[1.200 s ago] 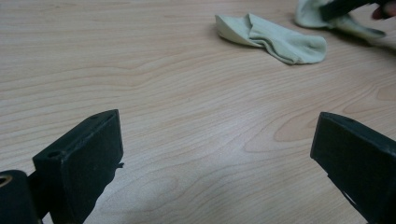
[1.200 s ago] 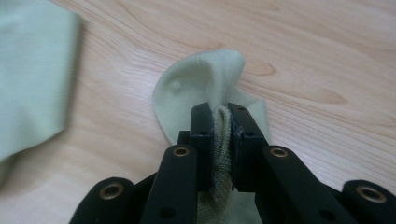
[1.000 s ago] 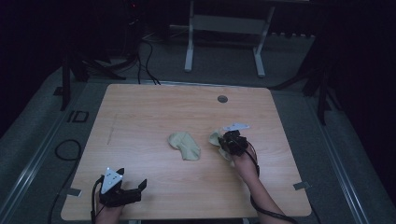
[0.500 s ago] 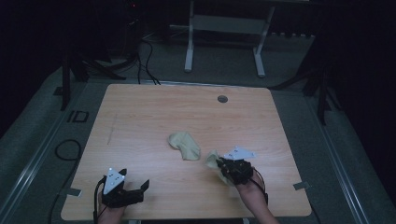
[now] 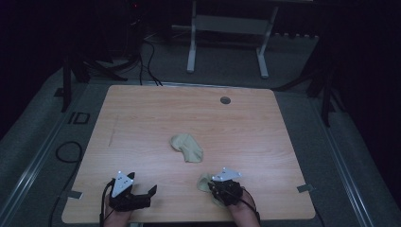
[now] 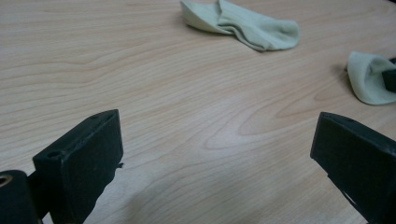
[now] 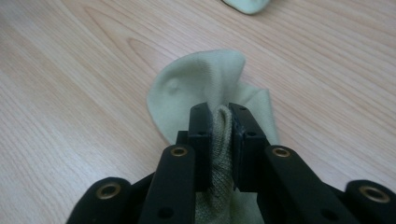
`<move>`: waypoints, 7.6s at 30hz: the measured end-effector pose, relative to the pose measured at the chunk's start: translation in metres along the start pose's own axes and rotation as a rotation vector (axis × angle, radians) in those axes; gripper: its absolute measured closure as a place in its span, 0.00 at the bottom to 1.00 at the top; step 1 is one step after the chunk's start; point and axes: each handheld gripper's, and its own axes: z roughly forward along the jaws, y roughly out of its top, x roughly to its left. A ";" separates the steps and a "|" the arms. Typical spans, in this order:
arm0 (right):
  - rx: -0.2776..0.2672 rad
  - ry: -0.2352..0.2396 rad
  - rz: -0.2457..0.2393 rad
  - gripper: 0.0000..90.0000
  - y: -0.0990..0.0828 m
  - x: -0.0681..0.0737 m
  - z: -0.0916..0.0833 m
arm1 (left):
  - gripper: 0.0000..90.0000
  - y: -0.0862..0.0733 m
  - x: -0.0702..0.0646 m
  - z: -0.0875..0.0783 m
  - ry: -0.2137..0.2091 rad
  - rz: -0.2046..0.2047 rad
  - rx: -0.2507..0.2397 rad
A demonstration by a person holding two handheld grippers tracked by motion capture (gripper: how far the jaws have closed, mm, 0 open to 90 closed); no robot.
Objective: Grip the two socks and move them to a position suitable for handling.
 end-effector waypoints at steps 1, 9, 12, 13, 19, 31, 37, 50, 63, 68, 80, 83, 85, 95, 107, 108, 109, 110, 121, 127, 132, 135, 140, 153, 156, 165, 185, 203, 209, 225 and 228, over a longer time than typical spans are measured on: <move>0.001 0.004 -0.008 0.79 0.001 0.001 0.000 | 0.02 0.001 -0.002 0.000 0.001 0.007 -0.002; -0.009 0.034 -0.046 0.45 0.005 0.013 0.003 | 0.05 0.010 -0.026 0.009 0.014 0.126 0.010; -0.048 0.048 -0.032 0.45 0.009 0.011 -0.011 | 0.09 0.016 -0.036 0.014 -0.068 0.148 0.032; -0.057 0.050 -0.037 0.50 0.009 0.012 -0.016 | 0.15 0.017 -0.040 0.015 -0.090 0.155 0.027; -0.063 0.060 -0.024 0.72 0.005 0.010 -0.030 | 0.59 0.026 -0.070 0.025 -0.236 0.260 0.053; 0.013 0.049 -0.039 0.73 -0.009 0.019 -0.014 | 0.93 0.034 -0.112 0.075 -0.275 0.411 0.260; 0.029 0.057 -0.053 0.91 -0.011 0.019 -0.016 | 0.95 0.039 -0.110 0.079 -0.278 0.381 0.283; -0.069 0.008 0.075 0.92 -0.013 -0.036 -0.064 | 0.98 0.038 -0.109 0.079 -0.298 0.351 0.289; 0.013 -0.049 0.213 0.76 -0.043 -0.095 -0.055 | 0.97 0.044 -0.119 0.089 -0.302 0.369 0.290; -0.001 -0.075 0.225 0.65 -0.039 -0.105 -0.062 | 0.76 0.043 -0.115 0.085 -0.356 0.322 0.257; -0.061 -0.030 0.139 0.58 0.022 -0.081 -0.042 | 0.62 0.037 -0.082 0.054 -0.297 0.260 0.195; -0.066 -0.009 0.111 0.57 0.042 -0.072 -0.030 | 0.62 0.032 -0.069 0.044 -0.267 0.236 0.185; -0.069 0.005 0.092 0.55 0.056 -0.066 -0.022 | 0.62 0.029 -0.061 0.038 -0.262 0.204 0.171; -0.056 0.049 0.053 0.54 0.120 -0.047 0.024 | 0.59 0.015 -0.031 0.017 -0.192 0.163 0.170; 0.057 0.001 0.081 0.43 0.157 -0.036 0.102 | 0.59 0.013 -0.021 0.010 -0.164 0.131 0.143; 0.058 -0.005 0.084 0.43 0.157 -0.035 0.108 | 0.59 0.013 -0.021 0.010 -0.166 0.130 0.145; 0.063 -0.020 0.083 0.43 0.157 -0.034 0.113 | 0.59 0.012 -0.021 0.010 -0.168 0.132 0.148; 0.072 -0.036 0.078 0.43 0.157 -0.033 0.118 | 0.59 0.012 -0.020 0.011 -0.168 0.131 0.149; 0.083 -0.087 0.010 0.88 0.152 -0.026 0.129 | 0.59 0.012 -0.019 0.011 -0.167 0.123 0.148; 0.093 -0.072 0.034 0.94 0.154 -0.032 0.121 | 0.59 0.012 -0.019 0.011 -0.167 0.122 0.149; 0.056 -0.079 0.032 0.94 0.161 -0.044 0.091 | 0.59 0.012 -0.020 0.012 -0.168 0.125 0.152; 0.040 -0.091 0.041 0.94 0.162 -0.055 0.071 | 0.59 0.011 -0.022 0.014 -0.169 0.128 0.158; 0.037 -0.090 0.078 0.94 0.153 -0.069 0.053 | 0.59 0.012 -0.024 0.015 -0.173 0.133 0.159; 0.111 -0.113 0.098 0.91 0.094 -0.083 0.049 | 0.59 0.026 -0.041 0.037 -0.310 0.122 0.133; 0.125 -0.101 0.105 0.82 0.090 -0.082 0.053 | 0.59 0.032 -0.046 0.041 -0.312 0.151 0.126; 0.078 -0.063 0.105 0.62 0.090 -0.080 0.025 | 0.59 0.077 -0.063 0.081 -0.271 0.224 0.101; 0.123 -0.047 0.022 0.73 0.050 -0.059 0.035 | 0.89 0.111 -0.079 0.179 -0.130 0.351 0.283; 0.038 -0.058 0.159 0.92 0.061 -0.116 -0.005 | 0.87 0.112 -0.076 0.187 -0.126 0.357 0.289; 0.074 -0.112 0.224 0.92 0.055 -0.153 -0.004 | 0.87 0.113 -0.077 0.188 -0.127 0.360 0.296; 0.133 -0.133 0.236 0.65 0.039 -0.175 -0.004 | 0.45 0.126 -0.074 0.159 -0.190 0.278 0.232; 0.080 -0.109 0.247 0.65 0.034 -0.166 -0.016 | 0.43 0.126 -0.075 0.137 -0.232 0.283 0.250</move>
